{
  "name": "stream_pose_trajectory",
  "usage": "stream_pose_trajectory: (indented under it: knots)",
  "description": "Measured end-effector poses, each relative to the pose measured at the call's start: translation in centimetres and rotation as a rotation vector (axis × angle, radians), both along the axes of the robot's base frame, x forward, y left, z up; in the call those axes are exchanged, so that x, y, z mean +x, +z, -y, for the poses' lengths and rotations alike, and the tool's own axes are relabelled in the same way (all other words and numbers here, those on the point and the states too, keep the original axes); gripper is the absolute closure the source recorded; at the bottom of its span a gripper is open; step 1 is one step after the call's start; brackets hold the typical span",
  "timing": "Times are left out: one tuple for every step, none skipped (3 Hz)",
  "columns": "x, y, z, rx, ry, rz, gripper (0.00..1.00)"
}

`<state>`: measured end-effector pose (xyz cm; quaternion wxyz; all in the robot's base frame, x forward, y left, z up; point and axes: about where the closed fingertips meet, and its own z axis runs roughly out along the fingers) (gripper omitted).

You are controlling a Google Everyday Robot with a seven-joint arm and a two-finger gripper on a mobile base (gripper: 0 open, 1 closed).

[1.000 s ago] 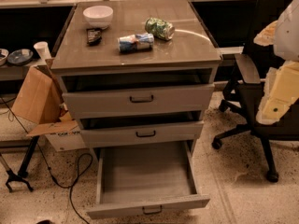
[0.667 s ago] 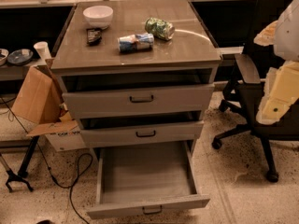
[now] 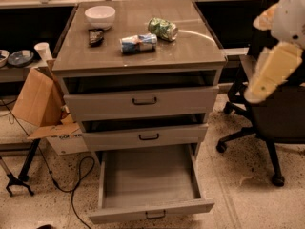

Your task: Place green can into bottom drawer

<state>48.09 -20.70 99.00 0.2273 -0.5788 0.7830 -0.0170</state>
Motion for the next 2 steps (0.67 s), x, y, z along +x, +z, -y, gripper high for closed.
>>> stream_pose_trajectory:
  knots:
    - [5.7,0.4,-0.5,0.161,-0.097,0.068,0.00]
    - [11.3,0.9,-1.1,0.327,-0.248,0.131,0.00]
